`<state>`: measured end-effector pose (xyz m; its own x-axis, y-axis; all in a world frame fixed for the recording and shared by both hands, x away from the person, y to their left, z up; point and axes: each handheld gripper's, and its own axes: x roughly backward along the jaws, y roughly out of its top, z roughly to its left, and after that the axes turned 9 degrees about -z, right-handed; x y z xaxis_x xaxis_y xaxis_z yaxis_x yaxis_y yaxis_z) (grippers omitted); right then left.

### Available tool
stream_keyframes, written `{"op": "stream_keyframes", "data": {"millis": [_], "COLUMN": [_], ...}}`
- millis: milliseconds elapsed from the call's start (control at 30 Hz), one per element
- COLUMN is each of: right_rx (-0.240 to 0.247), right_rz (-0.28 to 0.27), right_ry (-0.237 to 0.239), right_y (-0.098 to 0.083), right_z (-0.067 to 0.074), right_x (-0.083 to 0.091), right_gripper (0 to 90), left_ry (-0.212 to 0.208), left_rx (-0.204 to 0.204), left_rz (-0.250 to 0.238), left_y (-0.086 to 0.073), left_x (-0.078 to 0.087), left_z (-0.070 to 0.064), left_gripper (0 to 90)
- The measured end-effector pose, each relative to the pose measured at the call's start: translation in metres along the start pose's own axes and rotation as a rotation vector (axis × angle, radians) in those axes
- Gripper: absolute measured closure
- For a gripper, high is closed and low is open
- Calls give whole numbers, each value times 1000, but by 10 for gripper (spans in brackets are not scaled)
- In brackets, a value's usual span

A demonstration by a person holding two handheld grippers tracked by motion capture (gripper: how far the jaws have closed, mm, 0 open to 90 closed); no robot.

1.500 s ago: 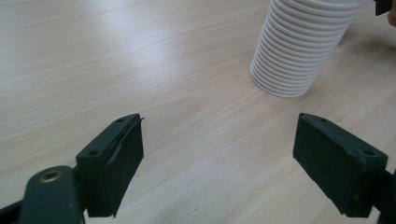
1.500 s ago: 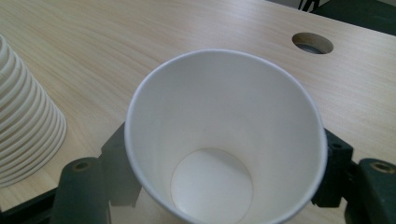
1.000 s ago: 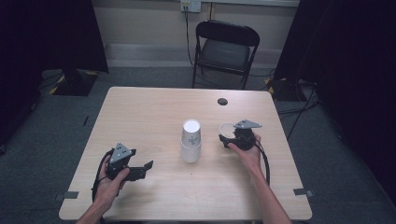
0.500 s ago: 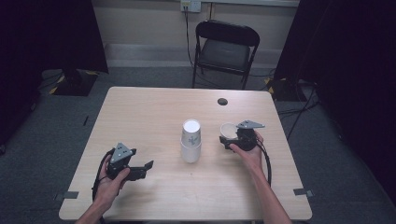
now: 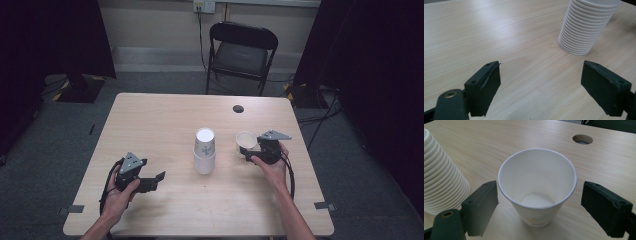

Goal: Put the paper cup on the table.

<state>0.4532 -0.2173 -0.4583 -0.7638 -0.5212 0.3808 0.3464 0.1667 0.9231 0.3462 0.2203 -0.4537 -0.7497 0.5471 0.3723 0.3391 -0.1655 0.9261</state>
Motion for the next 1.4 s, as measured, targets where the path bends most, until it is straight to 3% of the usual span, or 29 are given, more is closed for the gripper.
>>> {"op": "stream_keyframes", "data": {"millis": [500, 600, 767, 1200, 1400], "right_rx": [-4, -7, -14, -26, -36], "right_rz": [-29, -29, -18, -11, 43], "right_ry": [-25, -29, -32, -78, -69], "right_y": [3, 0, -8, -37, -54], "right_z": [8, 10, 15, 30, 37], "right_x": [48, 59, 76, 121, 133], "right_gripper": [150, 151, 154, 148, 150], "left_ry": [26, 15, 33, 17, 27], "left_rx": [22, 62, 53, 2, -6], "left_rz": [-8, -11, -16, -9, -5], "left_y": [-2, -3, -3, -3, -3], "left_x": [3, 4, 4, 6, 7], "left_z": [8, 11, 13, 7, 9], "left_gripper": [159, 158, 159, 157, 158]}}
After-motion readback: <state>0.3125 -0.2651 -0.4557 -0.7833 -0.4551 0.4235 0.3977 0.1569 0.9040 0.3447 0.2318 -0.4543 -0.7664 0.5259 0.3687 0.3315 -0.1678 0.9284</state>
